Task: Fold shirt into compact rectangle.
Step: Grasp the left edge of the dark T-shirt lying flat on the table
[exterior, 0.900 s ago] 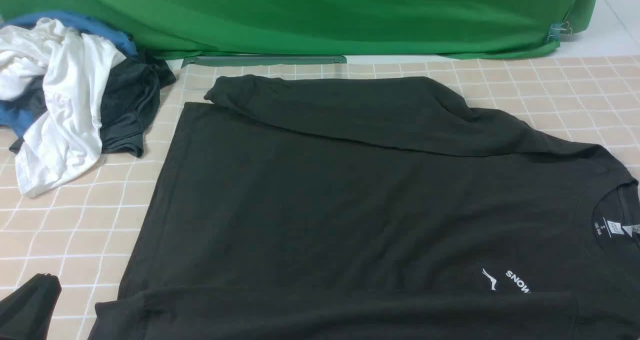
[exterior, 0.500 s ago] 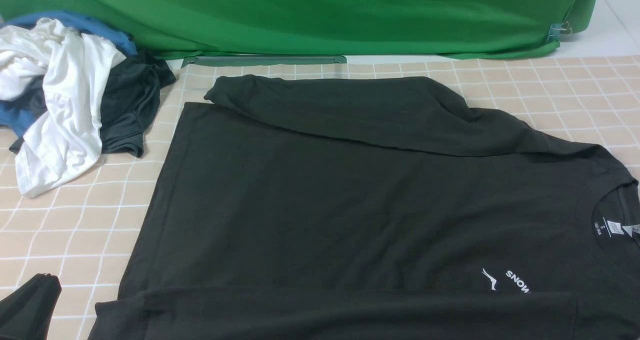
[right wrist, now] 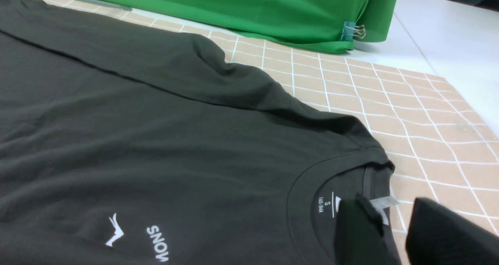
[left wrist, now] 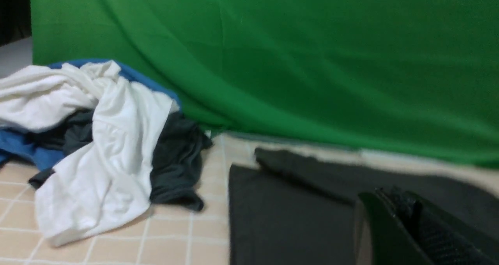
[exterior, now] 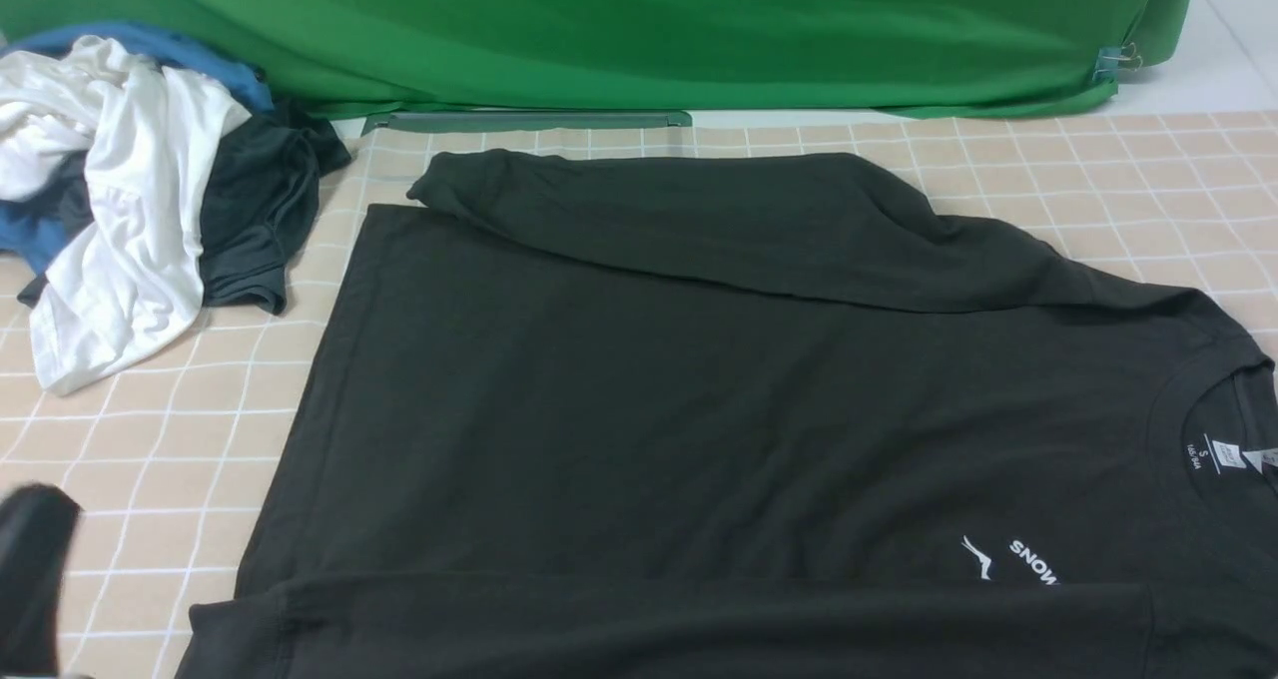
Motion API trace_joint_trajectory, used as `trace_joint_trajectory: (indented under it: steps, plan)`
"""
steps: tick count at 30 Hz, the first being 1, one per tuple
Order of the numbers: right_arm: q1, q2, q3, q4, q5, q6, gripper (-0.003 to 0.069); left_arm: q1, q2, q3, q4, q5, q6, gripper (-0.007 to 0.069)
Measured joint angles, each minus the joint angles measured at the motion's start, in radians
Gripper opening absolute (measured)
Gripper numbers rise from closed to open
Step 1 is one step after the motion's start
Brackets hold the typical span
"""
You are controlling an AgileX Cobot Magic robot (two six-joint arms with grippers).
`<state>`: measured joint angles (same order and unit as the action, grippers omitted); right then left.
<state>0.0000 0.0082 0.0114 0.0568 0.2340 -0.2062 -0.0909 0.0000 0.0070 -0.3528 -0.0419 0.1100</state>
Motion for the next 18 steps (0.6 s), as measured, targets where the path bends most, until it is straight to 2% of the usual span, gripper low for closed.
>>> trace_joint_trajectory:
  steps: [2,5,7,8,11,14,15,16,17,18]
  plan:
    - [0.000,0.000,0.000,0.011,-0.007,0.008,0.0238,0.000,0.000,0.000,-0.070,-0.110,-0.040,0.0023]
    - [0.000,0.000,0.000,0.096,-0.096,0.112,0.0238,0.000,0.000,0.000,-0.109,-0.331,-0.165,0.0023]
    - [0.000,0.000,0.000,0.156,-0.193,0.250,0.0238,-0.002,0.000,-0.002,-0.093,-0.479,-0.256,0.0023]
    - [0.000,0.000,0.000,0.174,-0.244,0.318,0.0238,-0.002,-0.001,-0.024,-0.086,-0.494,-0.289,0.0023]
    - [0.000,0.000,0.000,0.190,-0.336,0.447,0.0238,-0.002,0.048,-0.181,-0.067,-0.280,-0.300,0.0023]
    - [0.000,0.000,0.000,0.196,-0.386,0.469,0.0238,-0.002,0.196,-0.356,-0.013,0.042,-0.247,0.0023]
    - [0.000,0.000,0.000,0.196,-0.386,0.469,0.0238,-0.002,0.210,-0.383,-0.007,0.071,-0.240,0.0023]
    - [0.000,0.000,0.000,0.197,-0.405,0.475,0.0238,-0.002,0.270,-0.434,0.023,0.176,-0.229,0.0023]
    - [0.000,0.000,0.000,0.200,-0.448,0.494,0.0238,-0.002,0.416,-0.538,0.059,0.412,-0.210,0.0023]
    - [0.000,0.000,0.000,0.201,-0.466,0.500,0.0238,-0.002,0.503,-0.584,0.079,0.533,-0.202,0.0023]
